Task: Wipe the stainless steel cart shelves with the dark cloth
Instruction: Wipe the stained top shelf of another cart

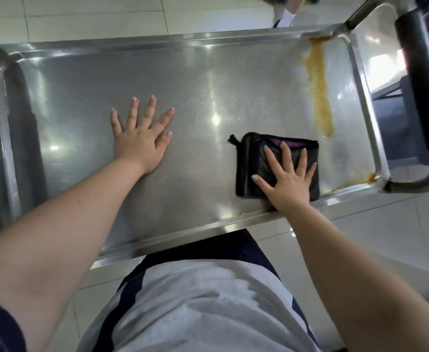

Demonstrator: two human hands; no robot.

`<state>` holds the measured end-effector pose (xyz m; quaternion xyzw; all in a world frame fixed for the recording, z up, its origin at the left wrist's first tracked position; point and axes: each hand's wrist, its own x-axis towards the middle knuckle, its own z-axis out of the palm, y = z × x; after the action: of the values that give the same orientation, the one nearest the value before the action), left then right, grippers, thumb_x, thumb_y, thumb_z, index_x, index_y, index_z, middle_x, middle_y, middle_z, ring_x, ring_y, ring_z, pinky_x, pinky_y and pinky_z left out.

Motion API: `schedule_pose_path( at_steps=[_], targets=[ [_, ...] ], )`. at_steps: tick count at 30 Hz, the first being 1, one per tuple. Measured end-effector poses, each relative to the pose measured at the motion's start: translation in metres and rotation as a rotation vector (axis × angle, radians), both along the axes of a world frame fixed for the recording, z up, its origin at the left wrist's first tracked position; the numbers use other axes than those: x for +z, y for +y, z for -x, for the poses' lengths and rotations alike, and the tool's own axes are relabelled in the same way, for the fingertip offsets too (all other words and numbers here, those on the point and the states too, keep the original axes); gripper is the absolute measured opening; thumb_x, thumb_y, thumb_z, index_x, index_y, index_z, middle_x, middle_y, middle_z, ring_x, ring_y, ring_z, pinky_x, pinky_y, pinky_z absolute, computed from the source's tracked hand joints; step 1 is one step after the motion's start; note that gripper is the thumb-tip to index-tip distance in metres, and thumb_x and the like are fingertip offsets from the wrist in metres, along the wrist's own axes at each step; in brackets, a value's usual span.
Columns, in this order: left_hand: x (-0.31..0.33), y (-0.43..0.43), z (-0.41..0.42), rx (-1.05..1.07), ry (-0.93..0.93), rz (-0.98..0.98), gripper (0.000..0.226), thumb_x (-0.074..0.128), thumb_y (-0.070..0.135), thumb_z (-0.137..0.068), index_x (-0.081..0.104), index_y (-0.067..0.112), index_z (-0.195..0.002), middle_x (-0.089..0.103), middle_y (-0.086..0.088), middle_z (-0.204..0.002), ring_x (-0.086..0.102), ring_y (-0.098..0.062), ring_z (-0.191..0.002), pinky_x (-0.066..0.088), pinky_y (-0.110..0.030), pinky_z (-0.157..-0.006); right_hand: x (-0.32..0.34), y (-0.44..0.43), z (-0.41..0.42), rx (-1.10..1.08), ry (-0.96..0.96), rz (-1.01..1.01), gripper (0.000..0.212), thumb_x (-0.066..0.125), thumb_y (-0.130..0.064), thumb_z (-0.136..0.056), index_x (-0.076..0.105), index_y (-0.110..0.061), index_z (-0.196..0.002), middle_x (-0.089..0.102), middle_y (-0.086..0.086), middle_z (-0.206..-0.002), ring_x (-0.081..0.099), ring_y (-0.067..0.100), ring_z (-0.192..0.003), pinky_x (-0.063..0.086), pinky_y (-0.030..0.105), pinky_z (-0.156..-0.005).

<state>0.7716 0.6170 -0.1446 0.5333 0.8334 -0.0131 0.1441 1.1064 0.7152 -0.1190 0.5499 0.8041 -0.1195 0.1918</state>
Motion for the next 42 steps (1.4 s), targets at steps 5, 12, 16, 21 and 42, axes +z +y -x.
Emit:
schedule_pose_path(
  at_steps=[5, 12, 16, 21, 42],
  targets=[
    [0.001, 0.001, -0.004, 0.025, 0.023, 0.023, 0.052, 0.012, 0.057, -0.1, 0.001, 0.054, -0.151, -0.008, 0.009, -0.165, -0.008, -0.028, -0.152, -0.008, -0.064, -0.116, -0.003, -0.004, 0.006, -0.112, 0.023, -0.016, 0.081, 0.009, -0.091, -0.074, -0.017, -0.059, -0.144, -0.021, -0.016, -0.162, -0.02, 0.043, -0.146, -0.008, 0.064, -0.115],
    [0.001, 0.0, -0.002, 0.023, 0.031, 0.028, 0.052, 0.01, 0.058, -0.1, 0.001, 0.054, -0.151, -0.008, 0.01, -0.165, -0.008, -0.026, -0.152, -0.008, -0.063, -0.116, -0.002, -0.125, 0.11, 0.507, 0.123, 0.046, 0.078, 0.025, -0.082, -0.083, -0.009, -0.056, -0.149, -0.02, -0.005, -0.163, -0.026, 0.054, -0.14, -0.011, 0.075, -0.105],
    [0.0, -0.004, -0.002, 0.004, 0.031, 0.018, 0.052, 0.014, 0.058, -0.101, 0.004, 0.053, -0.152, -0.005, 0.009, -0.165, -0.007, -0.026, -0.152, -0.008, -0.063, -0.116, -0.003, -0.135, 0.11, 0.531, 0.156, 0.023, 0.076, 0.026, -0.081, -0.085, -0.004, -0.056, -0.15, -0.012, -0.006, -0.165, -0.023, 0.049, -0.143, -0.012, 0.073, -0.107],
    [0.002, 0.0, -0.001, -0.003, 0.029, 0.025, 0.053, 0.014, 0.059, -0.1, 0.006, 0.052, -0.152, -0.005, 0.009, -0.166, -0.006, -0.027, -0.152, -0.007, -0.064, -0.116, -0.007, -0.072, 0.033, 0.312, 0.082, -0.042, 0.077, 0.023, -0.086, -0.079, -0.001, -0.06, -0.148, -0.008, -0.014, -0.164, -0.013, 0.045, -0.147, -0.013, 0.067, -0.112],
    [0.009, -0.002, -0.006, 0.045, -0.023, 0.046, 0.055, 0.018, 0.058, -0.099, 0.004, 0.051, -0.153, -0.006, 0.011, -0.165, -0.01, -0.024, -0.152, -0.011, -0.065, -0.115, 0.005, -0.114, 0.079, 0.418, 0.099, 0.105, 0.072, 0.019, -0.077, -0.09, -0.023, -0.056, -0.144, -0.038, -0.011, -0.155, -0.042, 0.044, -0.135, -0.02, 0.072, -0.105]
  ],
)
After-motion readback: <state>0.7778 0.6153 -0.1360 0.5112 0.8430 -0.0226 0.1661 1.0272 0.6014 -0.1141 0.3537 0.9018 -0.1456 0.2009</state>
